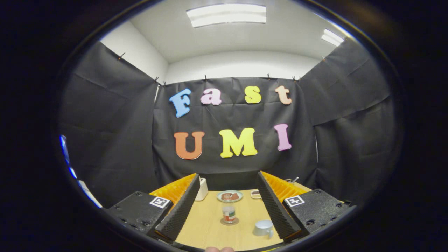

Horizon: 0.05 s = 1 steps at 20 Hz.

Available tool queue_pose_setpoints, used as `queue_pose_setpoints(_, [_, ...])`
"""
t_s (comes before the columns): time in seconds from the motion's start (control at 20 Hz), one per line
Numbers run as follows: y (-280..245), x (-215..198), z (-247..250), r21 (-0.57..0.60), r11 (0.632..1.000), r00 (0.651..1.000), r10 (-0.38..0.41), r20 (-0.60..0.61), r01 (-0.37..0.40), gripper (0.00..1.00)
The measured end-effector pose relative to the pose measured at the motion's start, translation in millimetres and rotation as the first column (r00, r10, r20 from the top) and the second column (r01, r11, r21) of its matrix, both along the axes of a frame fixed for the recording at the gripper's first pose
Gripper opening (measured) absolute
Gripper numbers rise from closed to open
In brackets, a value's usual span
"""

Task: Take the bottle from table, then pour the juice into the cup, finally place the bottle on the coaster

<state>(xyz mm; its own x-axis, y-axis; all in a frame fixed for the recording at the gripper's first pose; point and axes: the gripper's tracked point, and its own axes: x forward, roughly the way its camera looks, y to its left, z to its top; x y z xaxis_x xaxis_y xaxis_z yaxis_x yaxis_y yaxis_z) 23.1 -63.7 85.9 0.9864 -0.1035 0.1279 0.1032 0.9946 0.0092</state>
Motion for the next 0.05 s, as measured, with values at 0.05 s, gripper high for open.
queue_pose_setpoints(0.05, [0.5, 0.2, 0.7, -0.004, 1.0, 1.0, -0.001, 0.0, 0.001, 1.0])
